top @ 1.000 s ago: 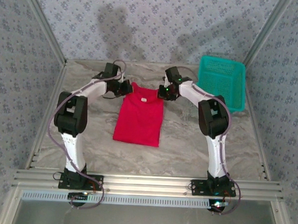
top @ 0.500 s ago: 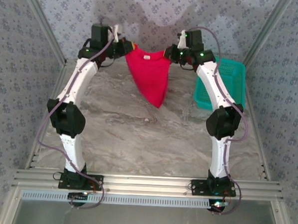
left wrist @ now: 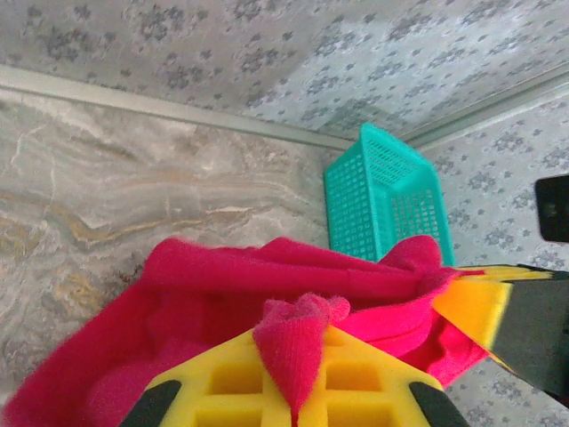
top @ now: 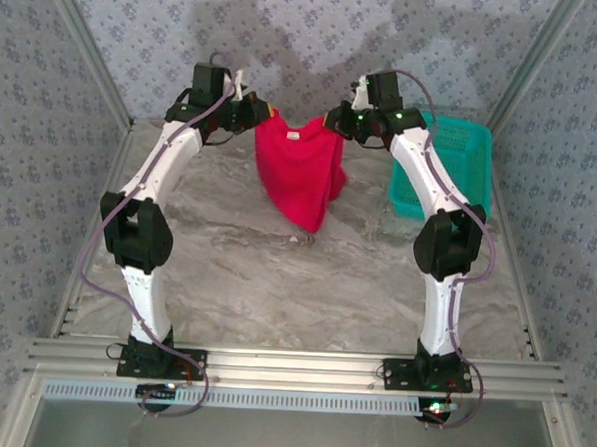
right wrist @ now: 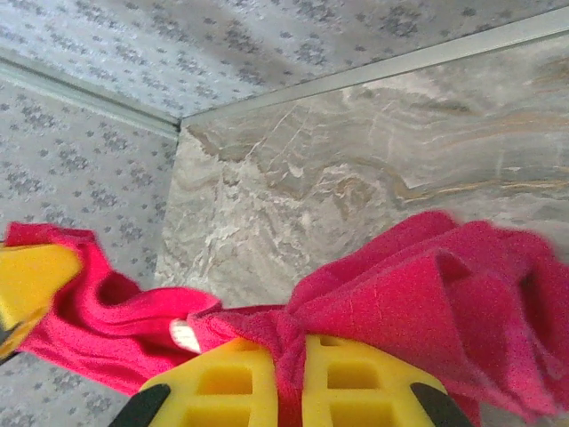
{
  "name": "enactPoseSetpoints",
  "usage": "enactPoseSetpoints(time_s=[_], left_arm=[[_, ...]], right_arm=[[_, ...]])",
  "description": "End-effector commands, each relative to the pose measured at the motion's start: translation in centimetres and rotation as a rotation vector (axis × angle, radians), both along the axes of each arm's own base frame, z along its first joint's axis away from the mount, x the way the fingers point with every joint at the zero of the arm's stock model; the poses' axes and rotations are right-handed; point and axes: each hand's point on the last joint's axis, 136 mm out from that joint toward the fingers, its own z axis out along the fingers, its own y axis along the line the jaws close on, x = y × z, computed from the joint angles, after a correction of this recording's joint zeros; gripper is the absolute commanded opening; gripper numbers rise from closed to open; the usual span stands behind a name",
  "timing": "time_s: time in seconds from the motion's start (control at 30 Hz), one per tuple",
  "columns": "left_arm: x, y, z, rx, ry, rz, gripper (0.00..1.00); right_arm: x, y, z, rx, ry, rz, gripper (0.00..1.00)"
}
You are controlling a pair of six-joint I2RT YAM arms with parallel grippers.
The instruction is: Fold the inside-out t-shirt
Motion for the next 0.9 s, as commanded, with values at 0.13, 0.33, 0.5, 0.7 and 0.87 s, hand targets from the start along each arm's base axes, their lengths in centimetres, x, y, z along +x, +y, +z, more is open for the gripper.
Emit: enactPoseSetpoints(time_s=[0.13, 0.33, 0.5, 0.7, 0.87], left_arm=[[-5.2, 1.4, 7.7, 0.026, -0.149, -0.017, 0.00], [-9.5, 2.9, 9.0, 0.032, -0.175, 0.001, 0.00], [-13.0, 3.8, 9.3, 0.003, -0.189, 0.017, 0.00], [-17.0, 4.6, 8.4, 0.002, -0.180, 0.045, 0.00], [-18.9, 4.3, 6.2, 0.013, -0.141, 0.058, 0.00]], right_arm=[[-2.2, 4.7, 2.6, 0.105, -0.018, 0.098, 0.00], [-4.9, 6.2, 2.8, 0.090, -0.013, 0.141, 0.00], [-7.2, 7.2, 3.3, 0.096, -0.008, 0.174, 0.00], [-10.6, 7.9, 2.6, 0.084, 0.014, 0.190, 0.00], [-14.2, 6.3, -0.2, 0.054, 0.059, 0.157, 0.00]])
